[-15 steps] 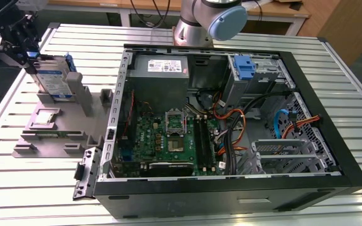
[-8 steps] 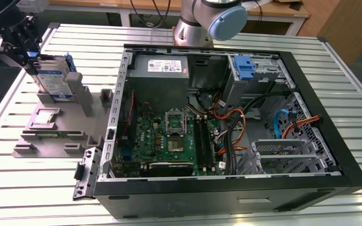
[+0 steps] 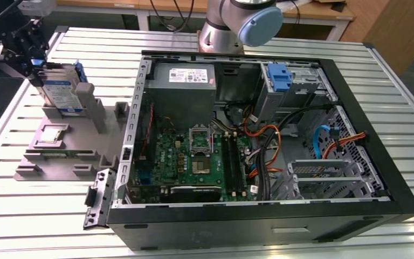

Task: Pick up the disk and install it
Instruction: 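Pick up the disk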

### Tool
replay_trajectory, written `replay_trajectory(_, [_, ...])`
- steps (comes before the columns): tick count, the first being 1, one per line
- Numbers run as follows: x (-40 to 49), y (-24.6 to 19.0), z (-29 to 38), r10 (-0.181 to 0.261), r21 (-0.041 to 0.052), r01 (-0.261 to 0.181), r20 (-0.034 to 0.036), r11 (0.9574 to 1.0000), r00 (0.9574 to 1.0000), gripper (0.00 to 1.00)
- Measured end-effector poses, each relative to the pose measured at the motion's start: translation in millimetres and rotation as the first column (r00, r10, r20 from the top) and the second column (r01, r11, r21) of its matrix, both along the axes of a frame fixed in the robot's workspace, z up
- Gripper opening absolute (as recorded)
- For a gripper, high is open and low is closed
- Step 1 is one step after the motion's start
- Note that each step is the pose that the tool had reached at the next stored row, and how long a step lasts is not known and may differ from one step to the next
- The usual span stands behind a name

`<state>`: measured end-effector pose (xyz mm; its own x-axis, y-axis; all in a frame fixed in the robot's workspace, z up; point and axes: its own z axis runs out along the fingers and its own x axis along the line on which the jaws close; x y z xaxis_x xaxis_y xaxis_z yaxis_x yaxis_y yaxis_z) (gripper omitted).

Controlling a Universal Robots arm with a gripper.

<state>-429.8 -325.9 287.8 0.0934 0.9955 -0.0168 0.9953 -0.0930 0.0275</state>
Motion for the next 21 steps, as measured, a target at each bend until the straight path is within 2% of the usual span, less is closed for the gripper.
replay_trajectory(10, [0.0,0.0,1.4,-0.001,0.0001,0.001,0.0003,1.0,1.0,0.47])
replay_trajectory(21, [0.0,2.0,0.6,-0.001,0.0004,0.001,0.0,1.0,1.0,0.47])
